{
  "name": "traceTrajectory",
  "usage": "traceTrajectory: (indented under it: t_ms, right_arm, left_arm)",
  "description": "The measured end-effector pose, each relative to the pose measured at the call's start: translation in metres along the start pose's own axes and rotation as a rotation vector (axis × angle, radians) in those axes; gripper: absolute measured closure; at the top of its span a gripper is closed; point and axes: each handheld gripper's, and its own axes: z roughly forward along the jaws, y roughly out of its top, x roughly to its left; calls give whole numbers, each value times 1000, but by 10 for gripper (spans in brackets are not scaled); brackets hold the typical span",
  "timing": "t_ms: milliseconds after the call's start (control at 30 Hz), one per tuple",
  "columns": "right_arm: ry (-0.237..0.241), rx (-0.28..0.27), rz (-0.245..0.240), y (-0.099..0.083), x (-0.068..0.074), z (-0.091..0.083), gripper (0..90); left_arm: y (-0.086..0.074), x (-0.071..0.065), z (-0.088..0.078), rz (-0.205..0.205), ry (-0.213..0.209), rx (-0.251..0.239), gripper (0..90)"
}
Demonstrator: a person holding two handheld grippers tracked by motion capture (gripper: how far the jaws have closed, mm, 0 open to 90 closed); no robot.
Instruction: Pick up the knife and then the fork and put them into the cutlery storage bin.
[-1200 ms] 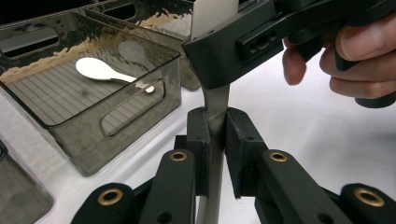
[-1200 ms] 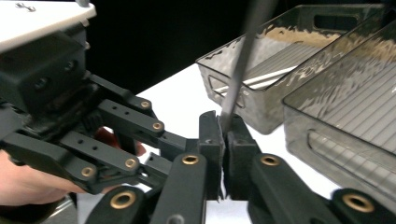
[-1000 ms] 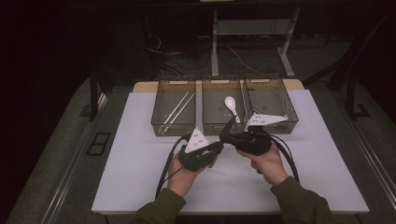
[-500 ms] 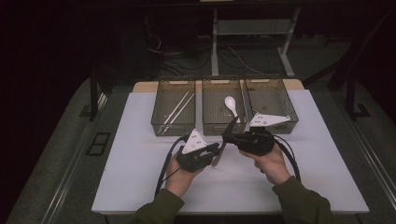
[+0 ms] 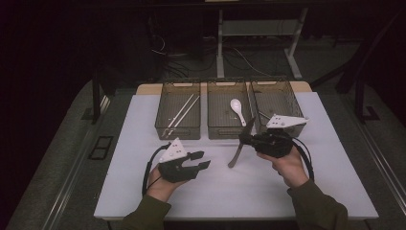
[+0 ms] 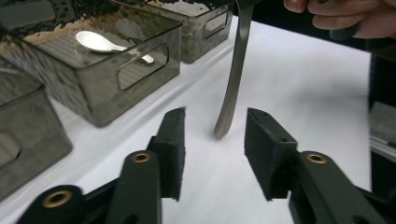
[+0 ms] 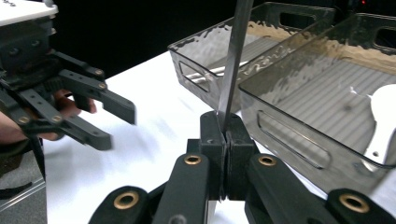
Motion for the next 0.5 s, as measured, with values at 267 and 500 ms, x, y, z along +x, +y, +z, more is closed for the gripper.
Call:
traceTrajectory:
  t_ms: [267,500]
  right_arm:
    - [-32,-7,11,2,-12,-16,885]
    - [-72,-14,20,4,-20,-30,885]
  left_arm:
    - [-27,5,-26,16,17,-6,376]
    - [-39,11,-37,-12,70,-42,185]
